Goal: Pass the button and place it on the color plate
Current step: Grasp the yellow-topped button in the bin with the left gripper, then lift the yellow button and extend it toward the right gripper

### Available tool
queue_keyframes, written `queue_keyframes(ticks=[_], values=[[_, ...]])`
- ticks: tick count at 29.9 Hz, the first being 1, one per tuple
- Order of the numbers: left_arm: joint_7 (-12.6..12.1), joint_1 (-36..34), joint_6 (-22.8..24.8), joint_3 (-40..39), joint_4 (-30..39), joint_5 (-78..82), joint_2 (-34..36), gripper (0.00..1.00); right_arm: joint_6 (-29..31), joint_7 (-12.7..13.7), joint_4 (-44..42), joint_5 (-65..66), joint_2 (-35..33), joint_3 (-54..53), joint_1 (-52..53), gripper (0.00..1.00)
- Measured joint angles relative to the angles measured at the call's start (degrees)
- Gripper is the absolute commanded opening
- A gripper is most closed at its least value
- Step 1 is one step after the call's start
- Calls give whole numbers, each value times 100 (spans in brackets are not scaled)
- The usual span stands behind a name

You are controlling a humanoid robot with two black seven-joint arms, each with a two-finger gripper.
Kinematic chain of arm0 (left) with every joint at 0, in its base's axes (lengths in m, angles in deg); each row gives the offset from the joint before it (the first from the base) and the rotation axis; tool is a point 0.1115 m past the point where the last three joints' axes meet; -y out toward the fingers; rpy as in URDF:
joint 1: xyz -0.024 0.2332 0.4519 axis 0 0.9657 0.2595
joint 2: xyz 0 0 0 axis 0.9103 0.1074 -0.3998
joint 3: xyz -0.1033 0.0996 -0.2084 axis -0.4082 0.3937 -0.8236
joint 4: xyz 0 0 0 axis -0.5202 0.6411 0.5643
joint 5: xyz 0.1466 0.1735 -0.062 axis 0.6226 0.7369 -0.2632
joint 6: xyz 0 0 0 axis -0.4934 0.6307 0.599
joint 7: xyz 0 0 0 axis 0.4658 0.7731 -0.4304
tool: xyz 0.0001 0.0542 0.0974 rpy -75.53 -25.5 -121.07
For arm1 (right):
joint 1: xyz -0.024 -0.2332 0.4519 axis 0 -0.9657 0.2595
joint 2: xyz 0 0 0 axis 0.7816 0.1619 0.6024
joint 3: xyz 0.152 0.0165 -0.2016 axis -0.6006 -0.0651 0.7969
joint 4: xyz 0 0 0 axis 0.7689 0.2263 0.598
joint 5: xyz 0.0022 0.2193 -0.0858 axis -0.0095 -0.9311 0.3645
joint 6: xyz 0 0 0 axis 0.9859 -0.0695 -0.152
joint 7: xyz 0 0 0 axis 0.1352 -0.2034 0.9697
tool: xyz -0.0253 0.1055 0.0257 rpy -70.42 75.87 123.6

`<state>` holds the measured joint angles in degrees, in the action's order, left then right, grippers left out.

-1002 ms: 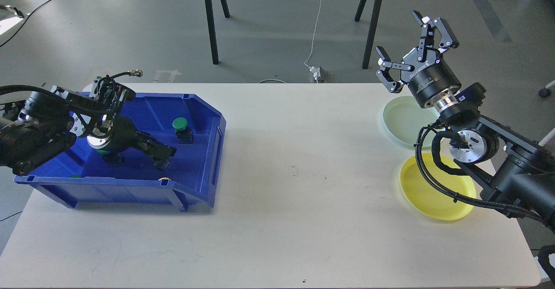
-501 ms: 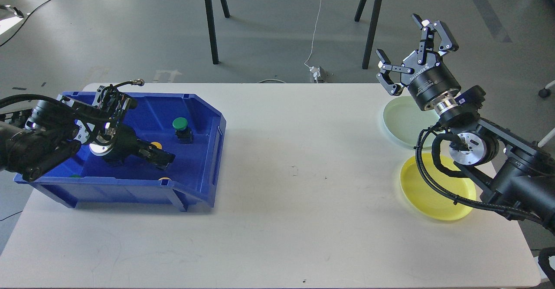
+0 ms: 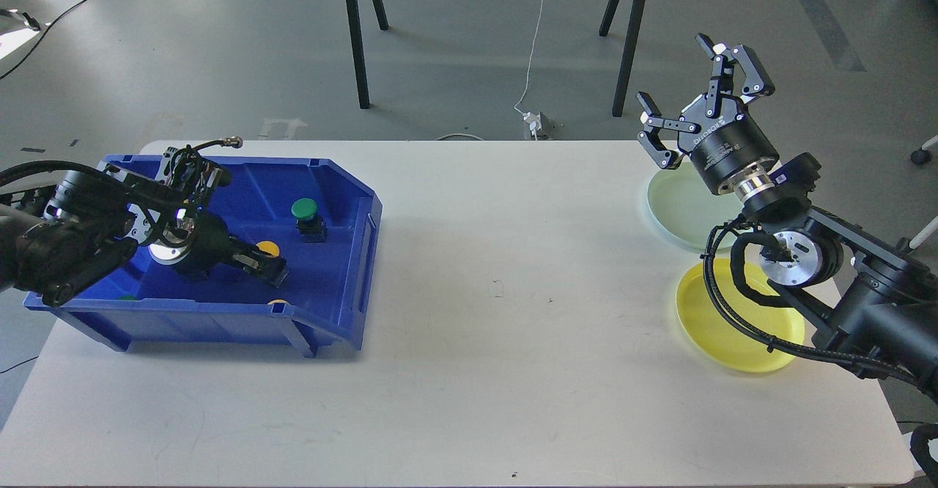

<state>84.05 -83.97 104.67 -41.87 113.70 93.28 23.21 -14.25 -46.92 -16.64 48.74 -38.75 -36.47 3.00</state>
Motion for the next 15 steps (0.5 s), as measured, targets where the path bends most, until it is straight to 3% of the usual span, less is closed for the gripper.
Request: queue_keyframes(ticks=[3,8,15], values=[[0,-1,0,-3,0,-7,0,11,0,0,0,0,0,0,-2,99],[0,-141,0,-63,249,-43,82,10,-5,0,-7,0,0,0,-13,99],[-1,-880,1,-146,2082,-73,1314,11,-6,0,-51,9,1,4,-19,99]])
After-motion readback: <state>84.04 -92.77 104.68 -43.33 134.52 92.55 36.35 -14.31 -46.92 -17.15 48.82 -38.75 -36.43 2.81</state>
